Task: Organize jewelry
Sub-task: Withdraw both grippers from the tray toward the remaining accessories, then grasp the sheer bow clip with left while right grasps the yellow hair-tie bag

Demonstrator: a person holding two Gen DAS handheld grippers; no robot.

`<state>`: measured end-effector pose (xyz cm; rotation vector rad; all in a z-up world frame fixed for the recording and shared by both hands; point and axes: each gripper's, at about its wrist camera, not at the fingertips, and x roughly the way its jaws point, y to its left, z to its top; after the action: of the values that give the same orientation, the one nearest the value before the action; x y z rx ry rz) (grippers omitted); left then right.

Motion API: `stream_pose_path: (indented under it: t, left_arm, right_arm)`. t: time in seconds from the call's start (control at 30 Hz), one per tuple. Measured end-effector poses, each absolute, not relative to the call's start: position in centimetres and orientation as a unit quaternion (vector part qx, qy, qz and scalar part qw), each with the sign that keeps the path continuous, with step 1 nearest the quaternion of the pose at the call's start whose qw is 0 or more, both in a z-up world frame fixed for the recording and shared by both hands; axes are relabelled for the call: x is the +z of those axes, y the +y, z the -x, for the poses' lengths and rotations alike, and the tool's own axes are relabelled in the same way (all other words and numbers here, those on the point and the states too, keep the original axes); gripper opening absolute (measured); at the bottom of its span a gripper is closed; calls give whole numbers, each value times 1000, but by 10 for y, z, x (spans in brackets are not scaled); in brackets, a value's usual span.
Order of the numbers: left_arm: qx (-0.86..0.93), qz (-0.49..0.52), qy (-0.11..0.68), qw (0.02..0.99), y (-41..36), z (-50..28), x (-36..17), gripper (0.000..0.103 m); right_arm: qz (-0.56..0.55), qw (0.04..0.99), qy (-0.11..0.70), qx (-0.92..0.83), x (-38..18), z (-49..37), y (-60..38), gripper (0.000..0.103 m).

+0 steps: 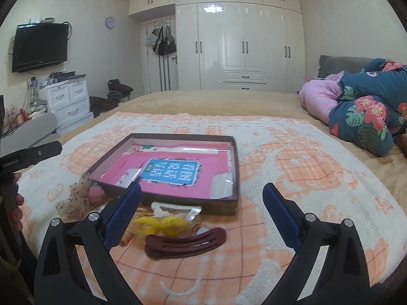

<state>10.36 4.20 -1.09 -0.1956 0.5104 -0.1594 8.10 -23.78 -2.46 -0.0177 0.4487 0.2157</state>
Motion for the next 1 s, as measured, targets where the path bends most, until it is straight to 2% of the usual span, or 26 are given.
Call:
stream_pose_path:
  t: [0.6,1.0]
  left_arm:
    - [-69,84,284,953,54,-78,-33,92]
    - [-72,82,333,937,53,-82,-61,92]
  right_arm:
    - [34,956,245,161,-38,-69,-208,95]
    - [50,946,270,172,-52,-74,-198,95]
